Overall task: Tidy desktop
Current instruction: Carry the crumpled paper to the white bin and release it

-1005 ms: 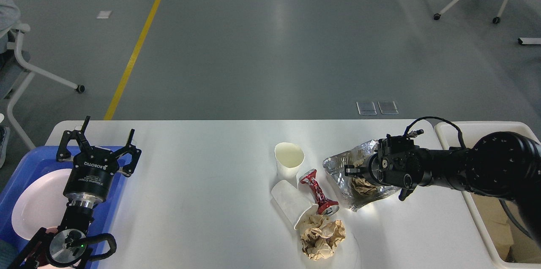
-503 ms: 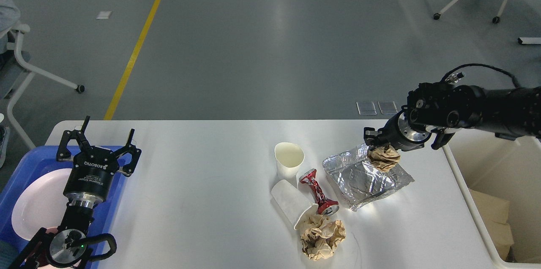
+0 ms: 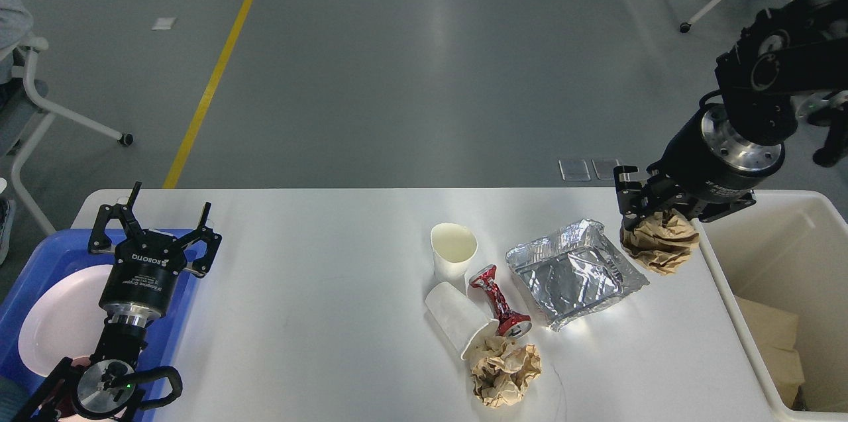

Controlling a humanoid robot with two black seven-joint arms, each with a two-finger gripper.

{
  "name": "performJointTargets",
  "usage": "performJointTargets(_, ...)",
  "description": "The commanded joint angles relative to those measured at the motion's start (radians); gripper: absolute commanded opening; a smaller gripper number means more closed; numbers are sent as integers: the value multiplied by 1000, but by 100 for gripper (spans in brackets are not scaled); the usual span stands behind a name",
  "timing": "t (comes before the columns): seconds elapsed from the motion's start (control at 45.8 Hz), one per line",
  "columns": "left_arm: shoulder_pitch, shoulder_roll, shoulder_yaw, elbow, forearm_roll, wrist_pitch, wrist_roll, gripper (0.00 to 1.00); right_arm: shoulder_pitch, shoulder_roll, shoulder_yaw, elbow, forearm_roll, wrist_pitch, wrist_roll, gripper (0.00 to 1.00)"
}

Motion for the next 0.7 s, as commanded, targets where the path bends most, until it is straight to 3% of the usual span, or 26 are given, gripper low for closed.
performJointTargets(0.0,0,0,0,0,0,0,0,96,34,-8,-12,58,73,-32,-3,0)
performJointTargets(0.371,0,0,0,0,0,0,0,96,31,-35,-95,46,82,-71,-1,0)
performJointTargets(0.503,0,0,0,0,0,0,0,96,-18,-129,-176,-13,58,-98,-1,0)
performJointTargets(0.677,0,0,0,0,0,-1,-2,96,-213,-282,-204,-215,18,-108,-4,0)
